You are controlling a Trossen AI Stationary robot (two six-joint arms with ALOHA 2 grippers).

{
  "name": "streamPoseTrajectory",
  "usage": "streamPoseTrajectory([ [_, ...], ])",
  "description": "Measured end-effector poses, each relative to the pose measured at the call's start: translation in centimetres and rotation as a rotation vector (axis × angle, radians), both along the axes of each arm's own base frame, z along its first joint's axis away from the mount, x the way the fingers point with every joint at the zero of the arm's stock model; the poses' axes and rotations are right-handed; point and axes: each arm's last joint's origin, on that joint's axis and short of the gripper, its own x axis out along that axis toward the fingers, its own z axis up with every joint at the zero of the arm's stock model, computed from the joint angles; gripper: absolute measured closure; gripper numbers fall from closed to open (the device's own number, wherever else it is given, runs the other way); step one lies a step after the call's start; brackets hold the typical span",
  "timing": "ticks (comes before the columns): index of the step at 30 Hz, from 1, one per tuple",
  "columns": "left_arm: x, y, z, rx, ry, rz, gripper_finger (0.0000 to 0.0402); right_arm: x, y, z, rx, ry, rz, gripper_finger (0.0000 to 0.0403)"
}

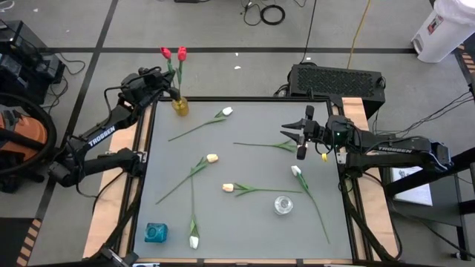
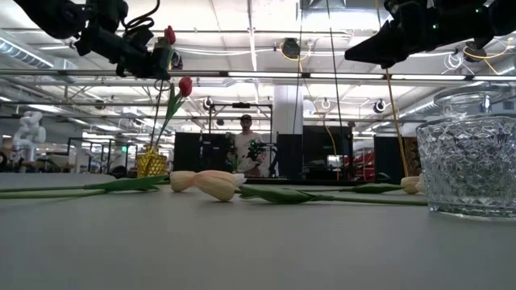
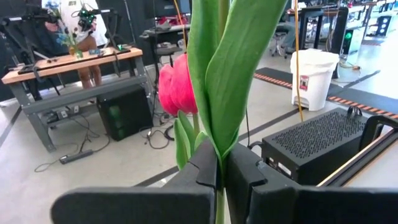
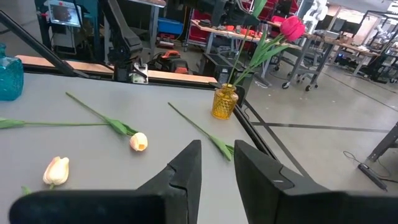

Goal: Sort flowers into vase by color
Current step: Put the red tulip into the yellow vase

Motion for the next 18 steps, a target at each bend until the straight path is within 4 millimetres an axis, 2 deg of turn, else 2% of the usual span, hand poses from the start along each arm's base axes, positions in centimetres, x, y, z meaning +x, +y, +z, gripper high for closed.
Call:
streamPoseTrajectory([
  [9, 0.0, -0.01, -0.11, -0.013, 0.001, 0.001, 0.0367, 0.0, 0.0, 0.0, 0.0, 0.0, 0.0, 0.0316],
  [18, -0.02, -0.01, -0.22, -0.022, 0.009, 0.005, 0.0362, 0.0, 0.0, 0.0, 0.0, 0.0, 0.0, 0.0316],
])
